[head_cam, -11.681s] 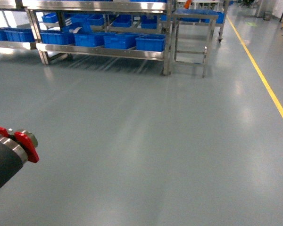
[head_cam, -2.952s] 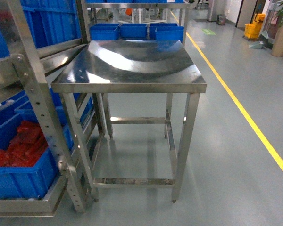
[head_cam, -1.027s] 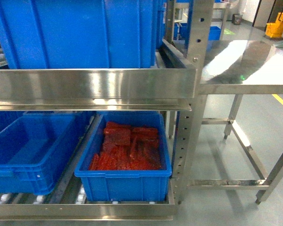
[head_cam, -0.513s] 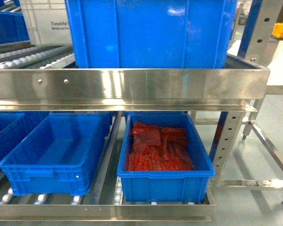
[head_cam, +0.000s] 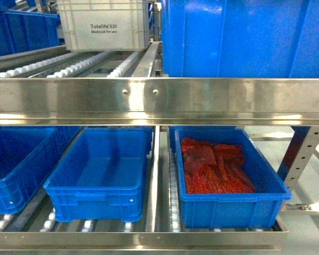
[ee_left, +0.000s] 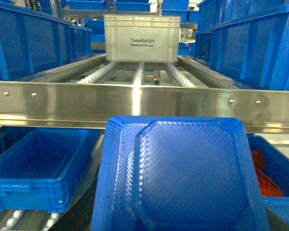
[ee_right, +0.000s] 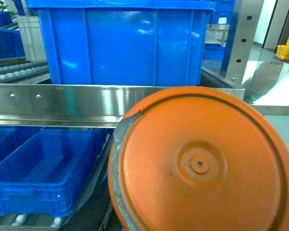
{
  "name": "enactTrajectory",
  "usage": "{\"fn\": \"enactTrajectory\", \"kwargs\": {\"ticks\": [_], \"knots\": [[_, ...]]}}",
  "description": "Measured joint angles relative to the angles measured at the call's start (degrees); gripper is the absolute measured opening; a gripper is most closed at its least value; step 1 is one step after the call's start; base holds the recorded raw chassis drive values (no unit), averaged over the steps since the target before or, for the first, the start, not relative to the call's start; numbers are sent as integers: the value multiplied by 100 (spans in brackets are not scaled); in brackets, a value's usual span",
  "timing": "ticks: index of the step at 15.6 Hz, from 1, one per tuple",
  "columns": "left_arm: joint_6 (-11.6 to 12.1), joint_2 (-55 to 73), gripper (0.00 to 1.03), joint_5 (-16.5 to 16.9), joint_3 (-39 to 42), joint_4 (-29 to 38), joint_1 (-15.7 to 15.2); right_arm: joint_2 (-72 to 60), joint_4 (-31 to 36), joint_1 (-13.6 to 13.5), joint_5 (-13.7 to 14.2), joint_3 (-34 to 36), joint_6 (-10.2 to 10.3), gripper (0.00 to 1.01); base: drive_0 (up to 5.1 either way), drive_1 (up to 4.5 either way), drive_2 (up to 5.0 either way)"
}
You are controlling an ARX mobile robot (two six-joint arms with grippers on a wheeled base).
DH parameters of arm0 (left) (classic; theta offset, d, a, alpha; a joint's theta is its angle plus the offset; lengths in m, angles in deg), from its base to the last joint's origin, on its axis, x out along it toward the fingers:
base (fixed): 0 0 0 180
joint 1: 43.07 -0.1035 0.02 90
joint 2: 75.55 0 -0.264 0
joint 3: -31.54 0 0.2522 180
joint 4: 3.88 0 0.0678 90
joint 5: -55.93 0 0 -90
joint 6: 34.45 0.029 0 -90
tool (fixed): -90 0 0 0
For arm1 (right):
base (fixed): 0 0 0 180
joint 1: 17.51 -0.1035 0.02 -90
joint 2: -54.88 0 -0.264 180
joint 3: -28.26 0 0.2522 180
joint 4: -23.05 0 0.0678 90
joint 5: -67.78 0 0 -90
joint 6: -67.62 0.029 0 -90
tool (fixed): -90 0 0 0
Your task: Sort blue parts and orange caps into right shelf containers
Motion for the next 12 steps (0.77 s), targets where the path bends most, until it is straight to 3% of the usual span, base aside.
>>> {"fn": "enactTrajectory", "kwargs": {"ticks": [12], "knots": [[0, 0, 41, 2, 0, 0, 0, 0, 2, 0, 0, 0, 0, 44, -495, 251, 251]]}}
